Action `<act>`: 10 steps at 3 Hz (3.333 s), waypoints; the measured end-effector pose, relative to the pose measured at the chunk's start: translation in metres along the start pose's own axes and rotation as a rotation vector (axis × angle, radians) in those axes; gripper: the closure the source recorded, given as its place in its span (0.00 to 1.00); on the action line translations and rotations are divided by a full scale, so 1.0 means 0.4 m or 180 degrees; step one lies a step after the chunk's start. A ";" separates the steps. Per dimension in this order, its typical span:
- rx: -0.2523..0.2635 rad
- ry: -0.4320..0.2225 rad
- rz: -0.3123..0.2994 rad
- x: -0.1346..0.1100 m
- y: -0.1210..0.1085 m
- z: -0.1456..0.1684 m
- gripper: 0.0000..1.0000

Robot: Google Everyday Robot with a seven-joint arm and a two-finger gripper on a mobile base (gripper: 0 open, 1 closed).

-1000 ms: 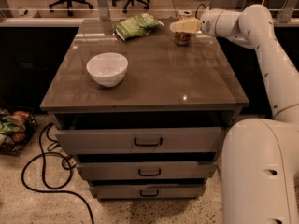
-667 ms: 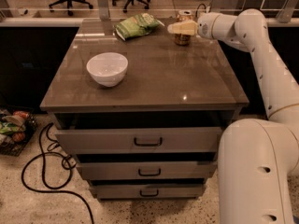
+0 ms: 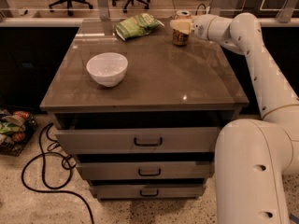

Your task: Place orange can into white bowl

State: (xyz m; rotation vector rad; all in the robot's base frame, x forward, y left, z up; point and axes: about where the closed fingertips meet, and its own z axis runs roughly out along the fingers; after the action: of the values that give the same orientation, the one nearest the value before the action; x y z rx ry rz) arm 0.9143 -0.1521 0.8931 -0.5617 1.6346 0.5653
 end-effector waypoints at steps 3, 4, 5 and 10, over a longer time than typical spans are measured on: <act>-0.0038 0.0013 0.0010 0.009 0.015 0.021 1.00; -0.0039 0.0016 0.0011 0.009 0.016 0.023 1.00; -0.0028 0.0030 -0.0077 -0.027 0.022 0.012 1.00; -0.0009 -0.0297 -0.0687 -0.307 0.293 -0.140 1.00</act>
Offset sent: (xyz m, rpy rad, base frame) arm 0.0007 0.0034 -0.0014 0.0005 0.0019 0.0040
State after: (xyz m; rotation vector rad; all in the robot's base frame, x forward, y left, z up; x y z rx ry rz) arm 0.8119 -0.0935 1.0273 -0.6941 1.4637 0.4280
